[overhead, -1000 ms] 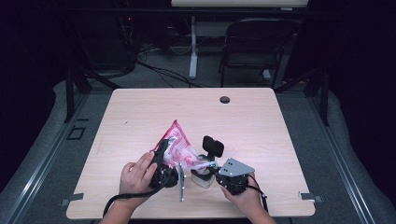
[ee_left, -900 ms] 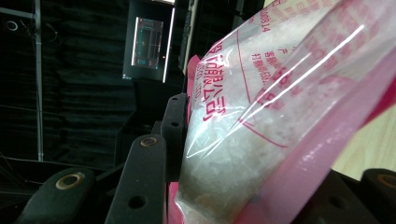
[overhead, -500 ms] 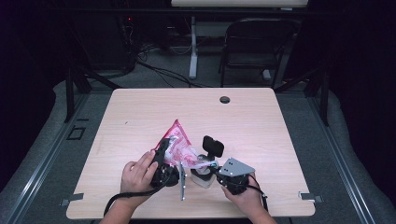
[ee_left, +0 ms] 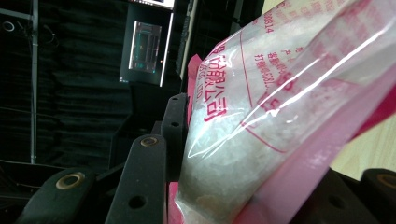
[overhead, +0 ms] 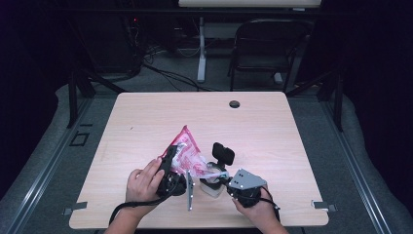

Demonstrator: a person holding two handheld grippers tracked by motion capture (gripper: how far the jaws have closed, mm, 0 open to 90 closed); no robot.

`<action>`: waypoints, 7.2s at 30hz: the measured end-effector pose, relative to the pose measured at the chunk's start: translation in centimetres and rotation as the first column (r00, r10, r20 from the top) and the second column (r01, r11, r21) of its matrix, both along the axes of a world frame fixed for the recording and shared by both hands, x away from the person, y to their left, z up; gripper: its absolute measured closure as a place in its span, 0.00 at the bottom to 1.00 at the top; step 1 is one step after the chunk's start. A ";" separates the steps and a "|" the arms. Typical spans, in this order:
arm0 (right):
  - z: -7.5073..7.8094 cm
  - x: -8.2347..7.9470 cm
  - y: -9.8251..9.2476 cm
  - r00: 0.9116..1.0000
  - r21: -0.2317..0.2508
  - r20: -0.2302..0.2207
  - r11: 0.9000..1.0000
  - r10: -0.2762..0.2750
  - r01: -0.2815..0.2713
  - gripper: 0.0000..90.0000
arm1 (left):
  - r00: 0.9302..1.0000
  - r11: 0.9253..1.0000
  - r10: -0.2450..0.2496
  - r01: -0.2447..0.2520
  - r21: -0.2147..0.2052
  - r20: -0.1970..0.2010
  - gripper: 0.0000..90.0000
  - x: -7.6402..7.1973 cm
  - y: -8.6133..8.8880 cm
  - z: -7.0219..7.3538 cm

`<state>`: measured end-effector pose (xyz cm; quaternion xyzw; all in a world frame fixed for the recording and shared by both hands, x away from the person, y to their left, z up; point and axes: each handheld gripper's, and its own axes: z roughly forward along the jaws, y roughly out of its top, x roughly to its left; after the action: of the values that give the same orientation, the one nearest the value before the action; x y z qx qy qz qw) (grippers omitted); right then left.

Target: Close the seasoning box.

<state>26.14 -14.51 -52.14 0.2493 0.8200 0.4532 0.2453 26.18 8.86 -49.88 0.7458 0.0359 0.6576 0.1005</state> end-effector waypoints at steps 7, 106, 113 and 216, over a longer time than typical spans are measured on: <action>0.1 -0.2 0.0 1.000 0.000 0.003 1.000 -0.002 0.002 1.00 | 1.000 1.000 -0.004 0.004 -0.002 0.002 0.75 0.1 0.0 0.2; 1.0 -0.5 -0.6 1.000 0.046 0.017 0.999 -0.008 0.007 1.00 | 0.999 0.999 -0.022 0.019 -0.050 -0.044 0.76 0.2 0.2 0.6; 0.9 -0.5 -0.6 1.000 0.046 0.013 0.999 -0.005 0.004 1.00 | 0.999 0.998 -0.024 0.022 -0.050 -0.040 0.76 0.2 0.2 0.6; 1.2 -0.6 -0.5 0.999 0.062 0.037 0.998 -0.010 0.008 0.98 | 0.987 0.991 -0.014 -0.009 -0.137 -0.163 0.77 0.9 1.1 -0.8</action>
<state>25.57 -14.99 -50.93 0.2518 0.7998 0.4817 0.2548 27.07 9.96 -50.64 0.7885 0.0880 0.5902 0.1491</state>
